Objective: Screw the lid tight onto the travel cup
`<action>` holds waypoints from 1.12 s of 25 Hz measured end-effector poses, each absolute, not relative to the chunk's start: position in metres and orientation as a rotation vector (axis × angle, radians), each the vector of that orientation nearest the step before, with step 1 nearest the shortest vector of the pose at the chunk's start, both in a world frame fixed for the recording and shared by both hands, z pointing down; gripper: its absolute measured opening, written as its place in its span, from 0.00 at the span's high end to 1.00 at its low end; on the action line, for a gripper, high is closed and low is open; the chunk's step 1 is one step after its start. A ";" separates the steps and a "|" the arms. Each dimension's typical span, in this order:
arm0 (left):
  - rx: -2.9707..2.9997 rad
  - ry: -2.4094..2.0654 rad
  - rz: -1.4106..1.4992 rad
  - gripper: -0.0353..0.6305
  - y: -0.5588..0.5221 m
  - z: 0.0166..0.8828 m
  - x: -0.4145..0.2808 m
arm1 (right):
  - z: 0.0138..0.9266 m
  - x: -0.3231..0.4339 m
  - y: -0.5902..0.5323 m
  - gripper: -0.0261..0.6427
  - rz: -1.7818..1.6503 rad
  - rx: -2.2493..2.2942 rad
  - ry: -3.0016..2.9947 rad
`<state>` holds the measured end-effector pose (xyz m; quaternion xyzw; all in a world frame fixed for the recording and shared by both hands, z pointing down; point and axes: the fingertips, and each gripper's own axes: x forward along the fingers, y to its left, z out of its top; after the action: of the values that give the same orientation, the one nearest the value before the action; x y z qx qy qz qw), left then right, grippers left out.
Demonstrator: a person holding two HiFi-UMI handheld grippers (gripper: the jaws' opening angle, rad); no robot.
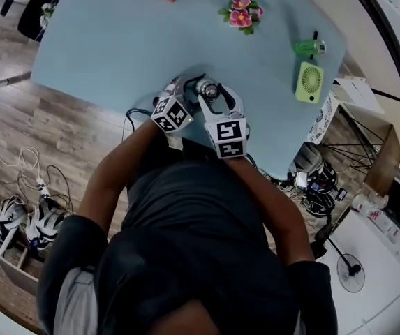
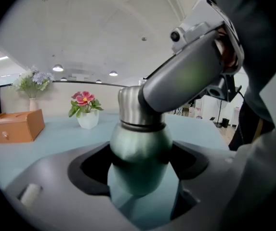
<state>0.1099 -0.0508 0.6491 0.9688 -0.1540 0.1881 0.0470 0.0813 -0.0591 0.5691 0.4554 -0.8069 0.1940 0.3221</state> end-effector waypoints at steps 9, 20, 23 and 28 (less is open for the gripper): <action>2.955 -0.466 0.576 0.33 -0.052 0.650 0.110 | 0.570 0.082 -0.060 0.61 0.518 1.201 -2.118; 2.954 -0.463 0.570 0.33 -0.051 0.649 0.111 | 0.568 0.080 -0.059 0.60 0.501 1.092 -2.177; 2.956 -0.460 0.566 0.33 -0.052 0.649 0.112 | 0.564 0.077 -0.052 0.56 0.390 0.851 -2.221; 2.959 -0.461 0.562 0.33 -0.051 0.648 0.110 | 0.555 0.072 -0.038 0.56 -0.013 0.188 -2.188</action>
<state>0.1103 -0.0514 0.6483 0.9700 -0.1512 0.1841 0.0475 0.0717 -0.0382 0.5545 0.0761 -0.8870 -0.0055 0.4555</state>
